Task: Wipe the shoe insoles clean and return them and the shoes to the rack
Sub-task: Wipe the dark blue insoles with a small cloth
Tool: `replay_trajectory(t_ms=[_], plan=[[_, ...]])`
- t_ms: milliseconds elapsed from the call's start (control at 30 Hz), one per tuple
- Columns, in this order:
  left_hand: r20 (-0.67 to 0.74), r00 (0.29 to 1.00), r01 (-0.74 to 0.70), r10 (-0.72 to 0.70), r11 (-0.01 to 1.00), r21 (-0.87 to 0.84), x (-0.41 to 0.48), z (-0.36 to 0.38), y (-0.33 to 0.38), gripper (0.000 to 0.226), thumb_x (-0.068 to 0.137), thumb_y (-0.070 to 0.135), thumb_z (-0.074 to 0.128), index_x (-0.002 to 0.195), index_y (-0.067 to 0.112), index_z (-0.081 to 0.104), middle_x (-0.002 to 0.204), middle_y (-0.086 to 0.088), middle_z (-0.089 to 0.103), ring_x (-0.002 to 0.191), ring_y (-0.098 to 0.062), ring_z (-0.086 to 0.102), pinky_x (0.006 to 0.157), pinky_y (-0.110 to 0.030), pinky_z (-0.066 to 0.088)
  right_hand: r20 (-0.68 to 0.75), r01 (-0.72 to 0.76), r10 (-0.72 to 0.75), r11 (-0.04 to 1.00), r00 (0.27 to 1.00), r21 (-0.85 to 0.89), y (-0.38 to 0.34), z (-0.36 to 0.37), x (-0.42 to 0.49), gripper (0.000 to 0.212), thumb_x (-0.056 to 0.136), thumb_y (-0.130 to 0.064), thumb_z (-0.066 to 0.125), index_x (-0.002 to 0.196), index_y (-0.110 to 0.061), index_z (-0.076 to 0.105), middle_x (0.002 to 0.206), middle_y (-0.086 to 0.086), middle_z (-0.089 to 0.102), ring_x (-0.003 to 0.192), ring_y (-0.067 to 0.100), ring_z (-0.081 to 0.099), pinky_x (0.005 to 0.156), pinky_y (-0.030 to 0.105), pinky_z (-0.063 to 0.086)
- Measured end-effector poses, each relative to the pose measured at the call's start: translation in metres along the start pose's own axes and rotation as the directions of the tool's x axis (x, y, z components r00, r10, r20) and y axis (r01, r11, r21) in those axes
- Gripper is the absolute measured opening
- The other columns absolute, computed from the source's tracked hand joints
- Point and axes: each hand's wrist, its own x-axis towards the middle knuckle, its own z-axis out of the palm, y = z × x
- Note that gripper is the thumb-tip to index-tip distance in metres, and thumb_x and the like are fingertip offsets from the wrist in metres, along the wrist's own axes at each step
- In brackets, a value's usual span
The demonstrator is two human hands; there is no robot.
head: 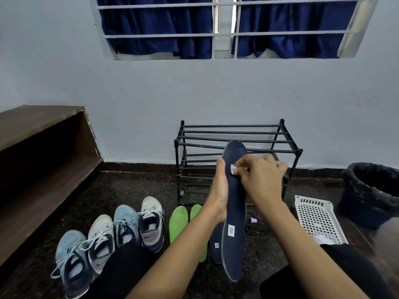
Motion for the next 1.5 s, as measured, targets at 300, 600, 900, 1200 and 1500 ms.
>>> replay_trajectory(t_ms=[300,600,900,1200,1500], plan=[[0.033,0.996,-0.083,0.08,0.99,0.112,0.006,0.002,-0.008,0.072,0.089,0.07,0.036,0.115,0.009,0.064,0.077,-0.011,0.067,0.061,-0.023,0.063,0.056,-0.03,0.048,-0.109,-0.138,0.144,0.988,0.984,0.061,0.019,0.003,0.018,0.007,0.087,-0.036,0.062,0.087,-0.031,0.067,0.082,-0.006,0.068,0.096,0.02,0.05,0.08,0.035,0.019],[0.022,0.998,-0.064,0.062,0.995,0.08,0.006,-0.02,0.01,0.057,0.094,0.055,0.034,0.071,0.015,0.068,0.065,-0.004,0.065,0.057,-0.016,0.062,0.056,-0.024,0.047,0.066,0.061,-0.066,0.996,0.996,0.069,-0.012,0.014,-0.023,0.015,0.084,-0.033,0.065,0.099,-0.034,0.068,0.086,-0.007,0.071,0.093,0.022,0.056,0.08,0.037,0.031],[0.091,0.994,-0.064,0.059,0.996,0.056,-0.008,-0.004,0.007,0.059,0.1,0.054,0.026,0.079,0.014,0.063,0.059,-0.002,0.066,0.052,-0.011,0.063,0.047,-0.018,0.047,-0.106,0.045,-0.051,0.997,0.993,-0.06,-0.002,0.014,-0.002,0.007,0.083,-0.035,0.068,0.088,-0.032,0.072,0.072,-0.006,0.069,0.081,0.02,0.053,0.071,0.033,0.017],[0.08,0.996,-0.036,0.033,0.998,0.042,-0.008,-0.006,0.007,0.066,0.099,0.058,0.025,0.07,0.017,0.069,0.054,-0.001,0.061,0.046,-0.011,0.057,0.045,-0.019,0.043,-0.078,-0.024,0.032,0.995,0.996,0.096,-0.003,0.016,0.003,0.008,0.084,-0.032,0.068,0.087,-0.026,0.071,0.079,-0.004,0.071,0.087,0.025,0.054,0.076,0.036,0.023],[0.008,0.999,-0.033,0.032,0.997,0.064,-0.012,-0.012,0.014,0.069,0.096,0.063,0.026,0.089,0.011,0.072,0.072,-0.008,0.071,0.067,-0.018,0.067,0.059,-0.025,0.052,-0.032,0.082,-0.082,0.997,0.996,-0.007,-0.011,0.016,-0.016,0.015,0.086,-0.041,0.063,0.092,-0.032,0.073,0.079,-0.007,0.072,0.086,0.02,0.057,0.071,0.034,0.017]])
